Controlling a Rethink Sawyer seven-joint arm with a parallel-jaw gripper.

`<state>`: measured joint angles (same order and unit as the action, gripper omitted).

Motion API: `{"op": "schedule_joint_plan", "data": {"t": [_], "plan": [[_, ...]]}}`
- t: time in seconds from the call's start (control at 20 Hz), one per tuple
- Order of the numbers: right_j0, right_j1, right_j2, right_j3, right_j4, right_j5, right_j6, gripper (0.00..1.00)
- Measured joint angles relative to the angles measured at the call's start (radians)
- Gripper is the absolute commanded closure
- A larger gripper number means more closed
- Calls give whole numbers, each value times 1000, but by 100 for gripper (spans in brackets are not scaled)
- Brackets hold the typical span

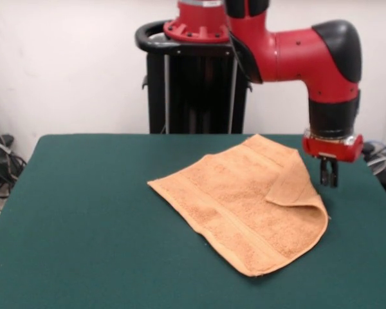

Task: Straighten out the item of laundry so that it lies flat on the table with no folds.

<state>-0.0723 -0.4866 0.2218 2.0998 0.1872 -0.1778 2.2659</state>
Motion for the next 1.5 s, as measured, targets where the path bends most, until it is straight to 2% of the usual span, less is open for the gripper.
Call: {"op": "schedule_joint_plan", "data": {"t": [0.3,0.5,0.65,1.2,1.5], "plan": [[9,-78,0,37,7,36,0,100],[45,-137,-13,51,33,81,0,100],[64,-149,-28,51,37,87,0,100],[13,-66,-71,19,37,87,0,100],[11,-59,-124,2,37,87,0,100]]}}
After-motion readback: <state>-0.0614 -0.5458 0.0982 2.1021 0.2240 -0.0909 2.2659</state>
